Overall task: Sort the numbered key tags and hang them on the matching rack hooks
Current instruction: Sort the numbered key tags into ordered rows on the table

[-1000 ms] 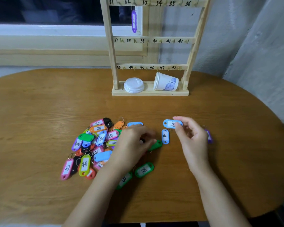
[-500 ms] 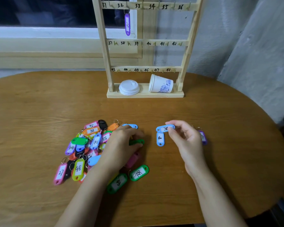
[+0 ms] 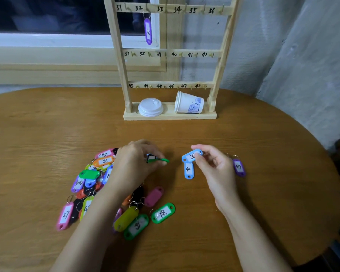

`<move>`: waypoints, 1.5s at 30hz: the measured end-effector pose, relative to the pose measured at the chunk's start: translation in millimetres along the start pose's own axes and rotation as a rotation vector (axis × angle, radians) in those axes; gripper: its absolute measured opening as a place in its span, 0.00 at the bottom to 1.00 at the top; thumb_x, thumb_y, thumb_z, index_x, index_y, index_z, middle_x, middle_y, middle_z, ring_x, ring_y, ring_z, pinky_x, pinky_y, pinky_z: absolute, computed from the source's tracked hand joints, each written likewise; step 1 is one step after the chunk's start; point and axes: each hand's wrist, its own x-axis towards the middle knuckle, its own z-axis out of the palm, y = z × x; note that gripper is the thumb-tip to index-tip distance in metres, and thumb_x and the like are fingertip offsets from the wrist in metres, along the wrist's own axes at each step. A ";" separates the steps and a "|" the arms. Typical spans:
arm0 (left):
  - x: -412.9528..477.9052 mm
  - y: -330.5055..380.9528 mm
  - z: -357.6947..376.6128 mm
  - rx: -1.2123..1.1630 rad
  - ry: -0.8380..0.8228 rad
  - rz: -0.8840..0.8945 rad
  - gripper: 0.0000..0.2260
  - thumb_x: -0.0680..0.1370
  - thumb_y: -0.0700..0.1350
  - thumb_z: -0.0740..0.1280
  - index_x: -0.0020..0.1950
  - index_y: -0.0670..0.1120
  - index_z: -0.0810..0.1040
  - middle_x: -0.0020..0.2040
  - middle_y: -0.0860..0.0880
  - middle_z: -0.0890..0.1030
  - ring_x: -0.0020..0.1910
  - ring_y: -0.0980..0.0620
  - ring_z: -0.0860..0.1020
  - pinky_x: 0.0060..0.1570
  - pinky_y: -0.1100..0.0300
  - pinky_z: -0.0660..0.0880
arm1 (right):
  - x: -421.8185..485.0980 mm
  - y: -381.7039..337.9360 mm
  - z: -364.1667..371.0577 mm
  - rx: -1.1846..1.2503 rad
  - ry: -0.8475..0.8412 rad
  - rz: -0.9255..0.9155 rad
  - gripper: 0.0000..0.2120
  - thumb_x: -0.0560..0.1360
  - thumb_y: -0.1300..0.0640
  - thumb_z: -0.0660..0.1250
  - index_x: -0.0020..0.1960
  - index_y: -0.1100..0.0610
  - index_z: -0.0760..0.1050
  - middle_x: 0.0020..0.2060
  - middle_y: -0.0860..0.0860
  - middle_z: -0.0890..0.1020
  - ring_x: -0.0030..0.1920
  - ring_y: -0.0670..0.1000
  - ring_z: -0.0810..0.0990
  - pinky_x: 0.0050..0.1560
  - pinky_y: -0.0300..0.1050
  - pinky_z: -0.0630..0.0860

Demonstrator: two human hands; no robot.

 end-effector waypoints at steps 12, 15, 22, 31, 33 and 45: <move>40.9 7.1 -6.0 -0.309 0.103 -0.113 0.02 0.71 0.46 0.74 0.40 0.49 0.84 0.32 0.47 0.82 0.28 0.57 0.76 0.32 0.66 0.73 | 88.3 -10.5 -15.4 -0.275 -0.051 -0.058 0.13 0.77 0.64 0.64 0.55 0.50 0.80 0.48 0.45 0.82 0.45 0.42 0.78 0.45 0.36 0.74; 47.6 5.9 -1.3 -0.374 0.146 -0.148 0.07 0.73 0.49 0.72 0.40 0.46 0.84 0.34 0.47 0.84 0.34 0.55 0.79 0.37 0.62 0.75 | 123.4 10.8 -21.3 -0.509 -0.150 -0.015 0.13 0.77 0.64 0.63 0.55 0.51 0.80 0.49 0.46 0.81 0.43 0.41 0.75 0.44 0.35 0.69; 51.1 -8.6 1.9 -0.445 0.184 -0.213 0.14 0.72 0.34 0.71 0.55 0.47 0.81 0.50 0.52 0.82 0.42 0.47 0.82 0.43 0.49 0.81 | 148.8 26.8 -20.4 -0.794 -0.307 -0.056 0.15 0.77 0.64 0.64 0.58 0.49 0.79 0.60 0.47 0.78 0.60 0.49 0.73 0.59 0.43 0.71; 41.5 -18.4 -1.3 -0.441 0.230 -0.189 0.16 0.73 0.35 0.71 0.57 0.50 0.79 0.51 0.53 0.81 0.40 0.52 0.82 0.40 0.59 0.81 | 100.8 7.8 -23.1 -1.014 -0.207 -0.202 0.16 0.80 0.48 0.58 0.65 0.49 0.74 0.63 0.42 0.74 0.63 0.48 0.68 0.60 0.46 0.68; 41.0 -18.2 -0.9 -0.457 0.236 -0.193 0.16 0.72 0.34 0.71 0.56 0.50 0.80 0.49 0.52 0.82 0.41 0.52 0.82 0.41 0.60 0.81 | 91.8 5.2 -21.9 -1.102 -0.256 -0.149 0.19 0.80 0.44 0.54 0.68 0.47 0.71 0.66 0.41 0.72 0.66 0.47 0.65 0.64 0.51 0.65; 39.4 -17.9 0.2 -0.475 0.199 -0.248 0.08 0.73 0.38 0.72 0.45 0.52 0.83 0.39 0.52 0.84 0.40 0.55 0.82 0.40 0.60 0.79 | 77.3 -2.7 -8.8 -0.909 -0.208 -0.262 0.16 0.79 0.47 0.60 0.65 0.46 0.74 0.63 0.40 0.75 0.65 0.43 0.67 0.64 0.44 0.67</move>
